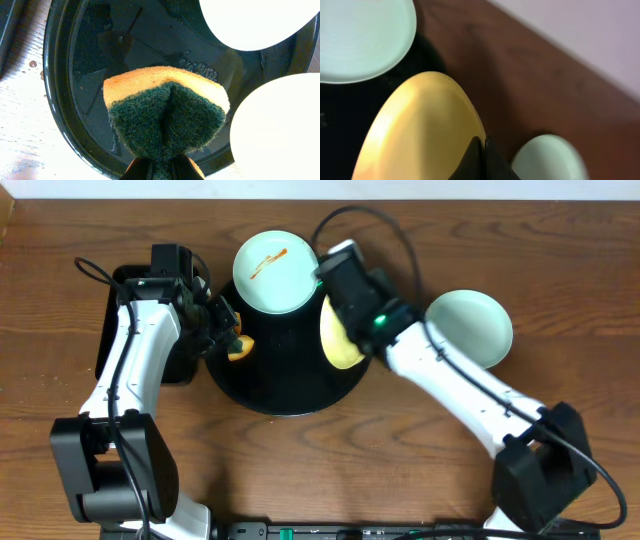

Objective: Clean dirty plates on tray and stack at the side
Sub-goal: 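Carry the yellow plate right toward the cleaned light-blue plate, then lower the yellow plate onto the light-blue plate and release it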

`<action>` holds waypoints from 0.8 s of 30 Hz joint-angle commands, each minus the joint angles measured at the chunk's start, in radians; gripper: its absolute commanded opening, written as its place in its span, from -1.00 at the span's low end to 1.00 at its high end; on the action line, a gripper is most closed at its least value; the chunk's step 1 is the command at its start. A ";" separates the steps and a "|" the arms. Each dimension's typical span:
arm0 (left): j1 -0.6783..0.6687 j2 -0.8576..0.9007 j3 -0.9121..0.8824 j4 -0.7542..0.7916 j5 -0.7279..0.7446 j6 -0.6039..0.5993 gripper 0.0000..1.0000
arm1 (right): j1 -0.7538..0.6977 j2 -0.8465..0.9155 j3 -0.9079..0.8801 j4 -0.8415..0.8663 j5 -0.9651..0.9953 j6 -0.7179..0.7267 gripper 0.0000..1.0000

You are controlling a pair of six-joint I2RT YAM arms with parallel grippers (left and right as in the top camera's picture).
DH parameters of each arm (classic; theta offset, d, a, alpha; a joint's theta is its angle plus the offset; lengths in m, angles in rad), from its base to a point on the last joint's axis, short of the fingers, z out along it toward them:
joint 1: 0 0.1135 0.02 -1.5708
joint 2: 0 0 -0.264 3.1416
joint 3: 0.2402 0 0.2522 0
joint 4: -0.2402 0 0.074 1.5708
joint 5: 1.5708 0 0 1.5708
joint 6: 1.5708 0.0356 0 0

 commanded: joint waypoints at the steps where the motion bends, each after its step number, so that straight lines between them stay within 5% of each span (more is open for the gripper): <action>1: 0.004 0.005 0.010 0.000 -0.010 0.020 -0.85 | -0.085 -0.049 0.003 -0.009 -0.299 0.103 -0.98; 9: 0.004 0.005 0.010 0.001 -0.010 0.020 -0.85 | -0.306 -0.092 0.003 -0.058 -0.697 0.162 -0.98; 15: 0.004 0.005 0.010 0.010 -0.010 0.020 -0.85 | -0.425 -0.084 0.003 -0.124 -0.814 0.166 -0.95; 24: 0.004 0.005 0.010 0.017 -0.010 0.020 -0.85 | -0.415 0.048 0.003 -0.154 -0.814 0.216 0.33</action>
